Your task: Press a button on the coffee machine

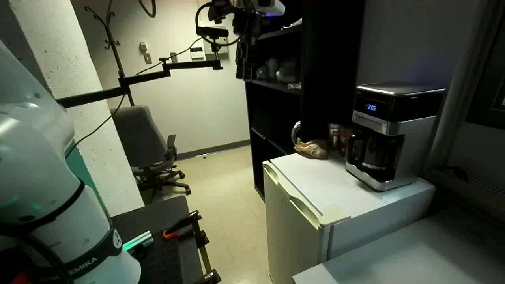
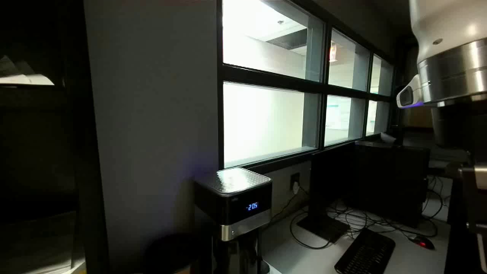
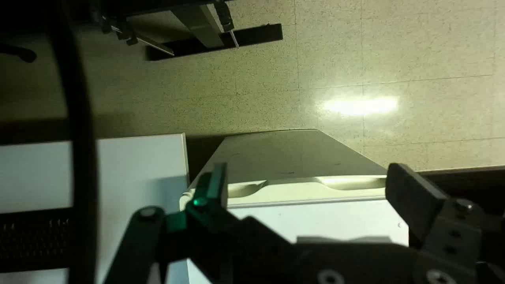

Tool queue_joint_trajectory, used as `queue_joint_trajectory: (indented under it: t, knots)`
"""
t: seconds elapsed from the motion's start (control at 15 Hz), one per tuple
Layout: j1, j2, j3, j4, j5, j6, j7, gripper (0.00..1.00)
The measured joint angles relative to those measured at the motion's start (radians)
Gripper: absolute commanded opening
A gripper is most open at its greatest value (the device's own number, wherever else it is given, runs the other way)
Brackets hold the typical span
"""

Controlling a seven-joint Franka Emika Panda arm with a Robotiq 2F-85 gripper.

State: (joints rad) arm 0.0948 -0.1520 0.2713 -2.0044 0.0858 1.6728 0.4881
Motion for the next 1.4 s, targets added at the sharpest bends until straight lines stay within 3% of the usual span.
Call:
queue_joint_trajectory:
  t: [0.67, 0.93, 1.0, 1.13, 1.4]
  knots:
    - [0.001, 0.000, -0.002, 0.001, -0.002, 0.000, 0.000, 1.00]
    - [0.001, 0.025, -0.016, 0.002, -0.055, 0.008, 0.000, 1.00]
    - [0.001, 0.039, -0.019, 0.002, -0.080, 0.015, -0.001, 0.75]
    - [0.001, 0.070, -0.025, 0.002, -0.126, 0.050, -0.001, 0.66]
    - [0.005, 0.135, -0.034, 0.001, -0.258, 0.155, -0.002, 0.36]
